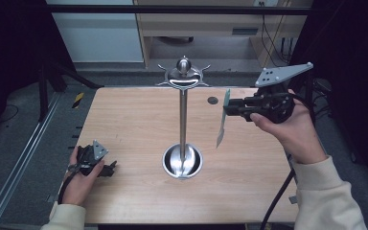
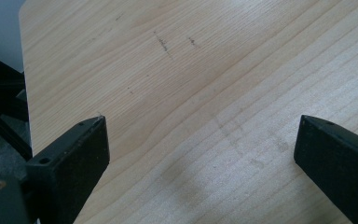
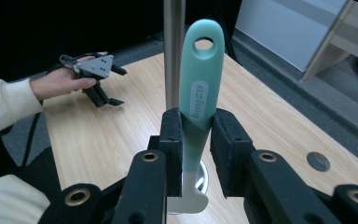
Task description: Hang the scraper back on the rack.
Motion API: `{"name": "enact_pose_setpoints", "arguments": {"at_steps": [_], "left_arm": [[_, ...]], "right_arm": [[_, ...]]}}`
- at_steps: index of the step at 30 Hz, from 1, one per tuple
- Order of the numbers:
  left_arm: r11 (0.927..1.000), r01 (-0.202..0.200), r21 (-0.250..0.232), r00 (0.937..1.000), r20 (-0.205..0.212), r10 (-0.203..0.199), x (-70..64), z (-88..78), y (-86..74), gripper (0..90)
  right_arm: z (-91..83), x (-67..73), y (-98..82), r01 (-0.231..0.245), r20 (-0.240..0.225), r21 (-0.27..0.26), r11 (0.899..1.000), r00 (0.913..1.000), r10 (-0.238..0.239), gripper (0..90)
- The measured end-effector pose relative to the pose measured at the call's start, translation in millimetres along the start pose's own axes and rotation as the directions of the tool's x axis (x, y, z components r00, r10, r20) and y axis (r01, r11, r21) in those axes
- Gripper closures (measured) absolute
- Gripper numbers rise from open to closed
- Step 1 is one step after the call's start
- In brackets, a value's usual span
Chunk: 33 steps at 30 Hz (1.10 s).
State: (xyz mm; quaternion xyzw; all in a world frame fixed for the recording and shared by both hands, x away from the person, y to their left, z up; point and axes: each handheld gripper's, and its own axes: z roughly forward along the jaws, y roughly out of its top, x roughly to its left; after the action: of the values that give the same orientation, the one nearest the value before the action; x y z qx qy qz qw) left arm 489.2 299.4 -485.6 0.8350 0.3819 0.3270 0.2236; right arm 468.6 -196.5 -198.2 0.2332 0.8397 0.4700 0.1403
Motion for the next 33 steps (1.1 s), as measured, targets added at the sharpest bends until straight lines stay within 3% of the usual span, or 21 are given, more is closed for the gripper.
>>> {"name": "enact_pose_setpoints", "arguments": {"at_steps": [12, 33], "left_arm": [[1.0, 0.0, 0.0, 1.0, 0.001, 0.0, 0.1, 0.1, 0.0, 3.0], [1.0, -0.003, 0.002, 1.0, 0.006, 0.003, -0.4, 0.3, 0.2, 3.0]], "right_arm": [[6.5, -0.2, 12.3, 0.011, -0.045, -0.004, 1.0, 0.9989, -0.011, 75.0], [12.6, 3.5, 23.4, 0.025, -0.064, 0.005, 1.0, 0.9976, -0.025, 74.9]]}}
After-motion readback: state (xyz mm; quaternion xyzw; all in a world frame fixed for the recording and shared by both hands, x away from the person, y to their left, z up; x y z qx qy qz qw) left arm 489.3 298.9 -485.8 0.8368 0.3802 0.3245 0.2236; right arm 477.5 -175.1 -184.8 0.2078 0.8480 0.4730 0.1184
